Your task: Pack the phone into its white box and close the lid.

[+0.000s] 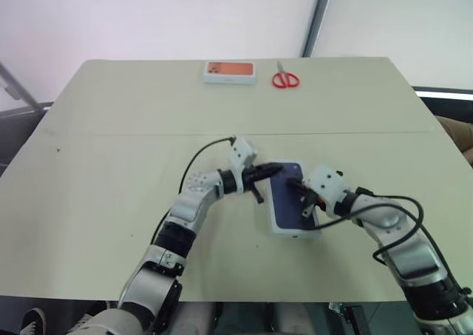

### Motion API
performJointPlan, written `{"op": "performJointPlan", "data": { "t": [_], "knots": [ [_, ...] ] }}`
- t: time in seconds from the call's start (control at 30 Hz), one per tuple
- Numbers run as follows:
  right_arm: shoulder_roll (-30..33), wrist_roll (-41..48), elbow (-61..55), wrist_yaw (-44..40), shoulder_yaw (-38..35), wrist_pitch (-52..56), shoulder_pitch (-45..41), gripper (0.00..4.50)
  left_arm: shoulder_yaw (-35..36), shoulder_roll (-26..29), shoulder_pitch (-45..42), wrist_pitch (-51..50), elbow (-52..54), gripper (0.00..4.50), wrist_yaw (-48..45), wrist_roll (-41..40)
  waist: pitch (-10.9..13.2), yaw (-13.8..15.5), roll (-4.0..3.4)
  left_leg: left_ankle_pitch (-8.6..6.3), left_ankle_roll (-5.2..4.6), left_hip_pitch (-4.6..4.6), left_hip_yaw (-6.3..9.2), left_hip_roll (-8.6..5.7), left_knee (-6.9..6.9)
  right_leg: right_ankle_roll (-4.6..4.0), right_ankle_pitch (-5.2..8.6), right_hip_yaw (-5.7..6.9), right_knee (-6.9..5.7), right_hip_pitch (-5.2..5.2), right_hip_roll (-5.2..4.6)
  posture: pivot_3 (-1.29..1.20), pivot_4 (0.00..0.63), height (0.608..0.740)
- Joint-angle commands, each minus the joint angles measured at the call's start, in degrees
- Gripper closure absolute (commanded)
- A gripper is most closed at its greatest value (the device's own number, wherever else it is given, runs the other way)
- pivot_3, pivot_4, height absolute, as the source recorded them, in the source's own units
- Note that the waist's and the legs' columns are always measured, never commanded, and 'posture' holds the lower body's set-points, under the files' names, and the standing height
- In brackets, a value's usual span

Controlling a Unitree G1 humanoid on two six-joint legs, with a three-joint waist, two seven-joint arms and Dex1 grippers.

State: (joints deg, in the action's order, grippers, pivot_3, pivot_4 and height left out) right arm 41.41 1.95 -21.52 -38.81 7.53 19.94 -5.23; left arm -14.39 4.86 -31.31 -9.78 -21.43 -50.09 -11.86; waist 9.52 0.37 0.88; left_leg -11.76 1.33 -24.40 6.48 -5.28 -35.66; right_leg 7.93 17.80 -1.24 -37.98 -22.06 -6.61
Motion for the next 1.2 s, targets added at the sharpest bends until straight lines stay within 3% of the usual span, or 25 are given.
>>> {"op": "performJointPlan", "data": {
  "t": [0.03, 0.17, 0.23, 0.33, 0.4, 0.47, 0.53, 0.57, 0.63, 0.77, 1.2],
  "knots": [
    [2.09, 0.05, -1.1, -3.42, 1.26, 1.17, 4.24, 4.47, -1.82, 2.92, 2.35, -1.6, 1.68, 4.5, -3.14, 1.0, -0.13, 0.06, 0.13, 0.0, 0.0, 0.1, 0.08, 0.05, 0.0, -0.01, 0.0, 0.05, 0.03, 0.15, 0.07, 0.0, 0.15, 0.74],
    [-0.02, 3.54, -1.09, -2.31, -2.51, 3.18, 2.67, 4.47, 1.22, 4.41, 2.74, -7.17, 3.48, 4.5, -4.73, -3.31, -0.17, 0.2, 0.11, -0.13, -0.11, 1.07, 0.12, 0.07, 0.33, 0.0, 0.03, 0.15, 0.56, 1.27, 0.05, 0.0, 0.15, 0.74],
    [-2.63, 8.55, -1.11, -2.32, -5.57, 6.38, 0.76, 4.5, 3.46, 4.57, 2.36, -9.75, 5.28, 3.65, -5.03, -6.18, -0.16, 0.18, 0.12, -0.14, -0.11, 1.08, 0.17, 0.08, 0.35, 0.0, 0.03, 0.19, 0.67, 1.32, 0.04, 0.0, 0.15, 0.74],
    [-4.51, 11.46, -1.39, -2.14, -7.75, 8.34, -1.07, 3.24, 4.2, 5.49, 2.16, -10.21, 7.68, 2.14, -5.25, -6.79, -0.14, 0.17, 0.11, -0.13, -0.11, 0.91, 0.16, 0.06, 0.39, 0.0, 0.02, 0.18, 0.66, 1.09, 0.0, 0.0, 0.15, 0.74],
    [-4.57, 11.78, -1.52, -2.11, -7.9, 8.88, -1.31, 2.17, 4.26, 5.59, 2.19, -10.5, 8.08, 1.04, -5.18, -6.78, -0.13, 0.25, 0.11, -0.12, -0.11, 0.83, 0.15, 0.04, 0.42, 0.0, 0.01, 0.16, 0.65, 0.97, -0.03, 0.0, 0.15, 0.74],
    [-4.13, 15.29, -1.3, -3.97, -10.84, 8.67, -3.74, 1.14, 7.94, 9.51, 1.51, -11.88, 10.87, 0.04, -6.18, -8.64, -0.09, 0.15, 0.1, -0.12, -0.11, 0.82, 0.15, 0.03, 0.41, 0.0, 0.01, 0.17, 0.64, 0.96, -0.03, 0.0, 0.15, 0.74],
    [-2.5, 18.74, -1.21, -7.37, -13.06, 8.66, -4.66, 0.08, 10.08, 15.26, 1.73, -11.05, 12.55, 0.0, -8.39, -8.5, -0.08, -0.27, 0.09, -0.11, -0.09, 0.79, 0.13, 0.04, 0.43, -0.01, 0.0, 0.15, 0.58, 0.88, -0.03, 0.0, 0.15, 0.74],
    [-0.85, 19.17, -0.81, -9.73, -13.75, 7.42, -3.97, 0.03, 11.52, 18.75, 2.47, -10.55, 12.61, 0.0, -10.09, -8.64, -0.08, -0.43, 0.08, -0.11, -0.09, 0.8, 0.13, 0.06, 0.46, -0.01, 0.0, 0.15, 0.57, 0.86, -0.02, 0.0, 0.15, 0.74],
    [1.64, 21.45, -0.3, -13.93, -15.75, 6.51, -2.58, 0.03, 14.75, 24.09, 4.31, -10.41, 12.86, 0.0, -12.32, -10.11, -0.07, -0.95, 0.07, -0.11, -0.09, 0.8, 0.12, 0.07, 0.54, -0.01, 0.01, 0.15, 0.58, 0.83, -0.01, 0.0, 0.15, 0.74],
    [3.1, 24.38, 0.41, -17.26, -18.39, 4.8, -1.05, 0.03, 19.68, 29.18, 9.35, -10.92, 15.59, 0.0, -13.34, -12.89, -0.06, -1.03, 0.05, -0.13, -0.12, 0.8, 0.09, 0.04, 0.56, -0.01, 0.01, 0.14, 0.74, 0.88, -0.1, 0.0, 0.15, 0.74],
    [4.59, 23.32, 2.94, -20.02, -21.37, -0.65, 5.93, 0.03, 31.58, 35.78, 30.26, -10.28, 26.35, 0.0, -9.17, -15.22, -0.04, -0.98, 0.03, -0.17, -0.13, 0.8, 0.08, 0.09, 0.64, -0.04, 0.02, 0.06, 0.82, 0.74, -0.25, 0.0, 0.15, 0.74]
  ]
}}
